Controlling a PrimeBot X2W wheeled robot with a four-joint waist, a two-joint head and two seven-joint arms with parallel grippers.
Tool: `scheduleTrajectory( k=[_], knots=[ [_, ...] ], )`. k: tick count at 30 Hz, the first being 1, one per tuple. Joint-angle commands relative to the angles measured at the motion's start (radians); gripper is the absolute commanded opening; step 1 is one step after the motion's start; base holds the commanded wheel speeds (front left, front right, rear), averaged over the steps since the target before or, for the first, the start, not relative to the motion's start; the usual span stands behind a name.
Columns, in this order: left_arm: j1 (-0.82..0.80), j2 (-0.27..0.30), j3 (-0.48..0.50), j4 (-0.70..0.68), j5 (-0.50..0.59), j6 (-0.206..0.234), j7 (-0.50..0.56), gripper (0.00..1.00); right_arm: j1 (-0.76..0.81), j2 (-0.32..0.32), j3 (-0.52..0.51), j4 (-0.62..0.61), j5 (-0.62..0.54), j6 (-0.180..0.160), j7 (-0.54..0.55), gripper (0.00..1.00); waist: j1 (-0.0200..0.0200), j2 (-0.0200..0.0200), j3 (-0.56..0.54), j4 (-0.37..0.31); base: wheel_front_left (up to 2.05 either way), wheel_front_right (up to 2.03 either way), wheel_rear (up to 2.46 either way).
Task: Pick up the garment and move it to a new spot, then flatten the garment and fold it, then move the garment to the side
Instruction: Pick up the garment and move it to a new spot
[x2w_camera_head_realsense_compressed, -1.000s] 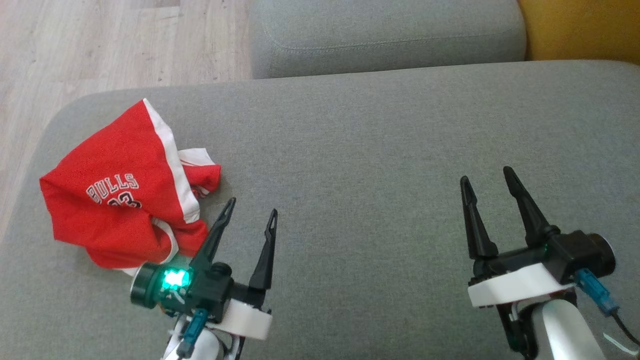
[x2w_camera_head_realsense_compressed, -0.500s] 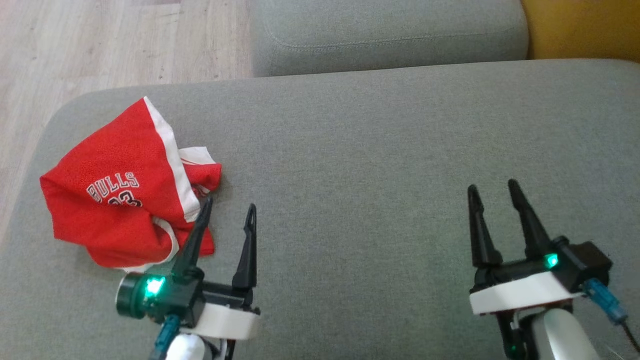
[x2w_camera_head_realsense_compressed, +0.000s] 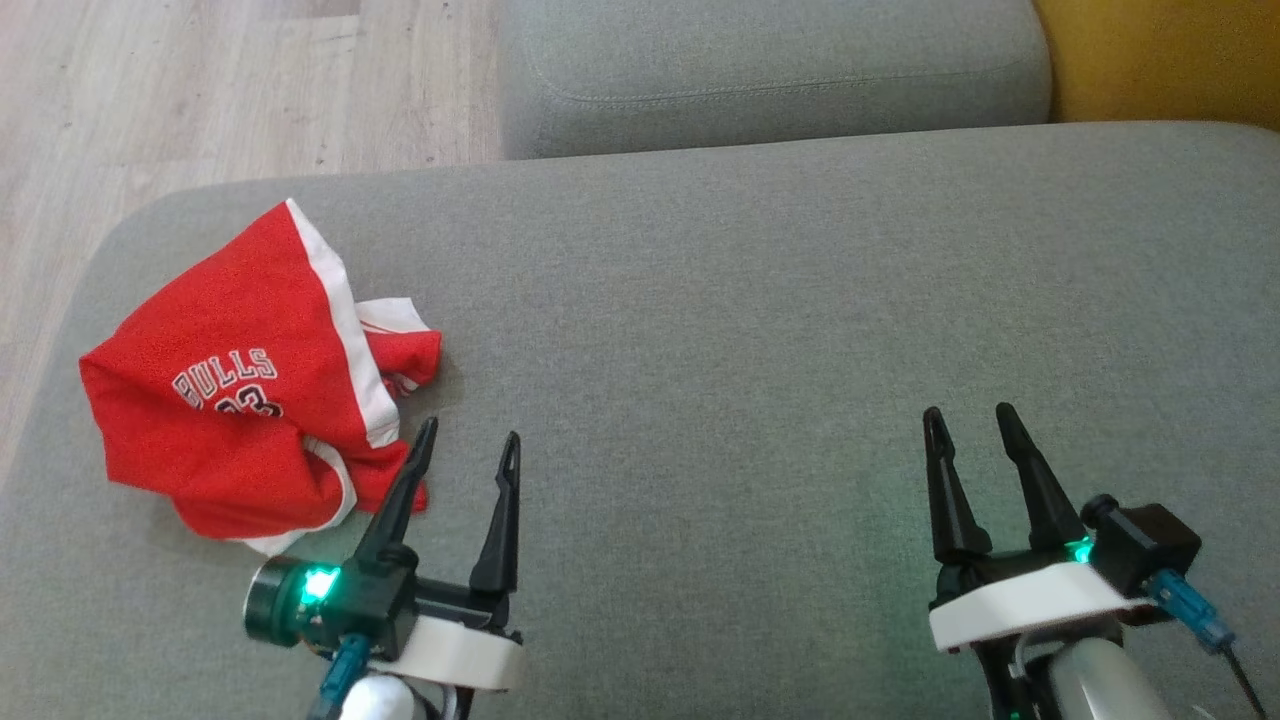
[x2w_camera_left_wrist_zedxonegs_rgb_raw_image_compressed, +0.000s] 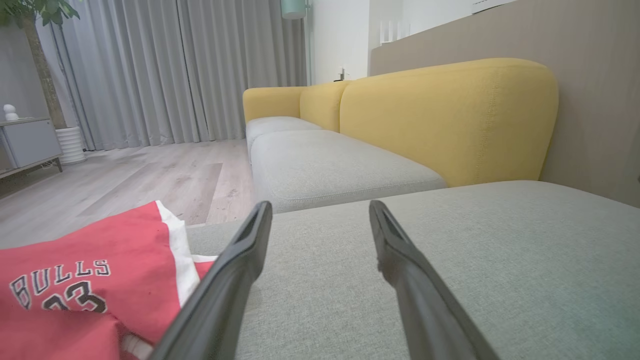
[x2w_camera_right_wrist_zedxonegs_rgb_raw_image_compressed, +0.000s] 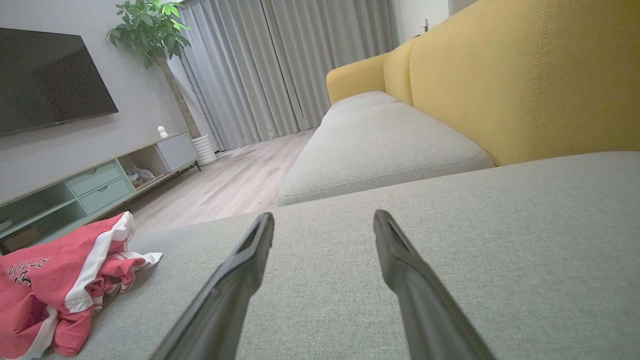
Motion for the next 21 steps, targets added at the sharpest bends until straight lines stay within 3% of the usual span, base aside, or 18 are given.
scheduleTrajectory(
  k=[1,10,21],
  knots=[
    [-0.024,-0.004,0.046,-0.029,0.013,-0.004,-0.009,1.0,-0.037,-0.007,0.025,-0.027,0.002,-0.001,-0.011,1.0,0.0,0.0,0.0,0.0,0.0,0.0,0.0],
    [-0.017,-0.031,0.085,-0.024,0.04,-0.036,-0.009,1.0,-0.039,-0.007,0.022,-0.027,-0.009,-0.001,-0.011,1.0,0.0,0.0,-0.003,0.005,0.0,0.0,0.0],
    [0.021,-0.036,0.166,-0.022,0.056,-0.052,-0.009,1.0,-0.024,-0.007,0.09,-0.035,-0.021,-0.001,-0.011,1.0,0.0,0.0,-0.031,0.075,0.0,0.0,0.0]
  ],
)
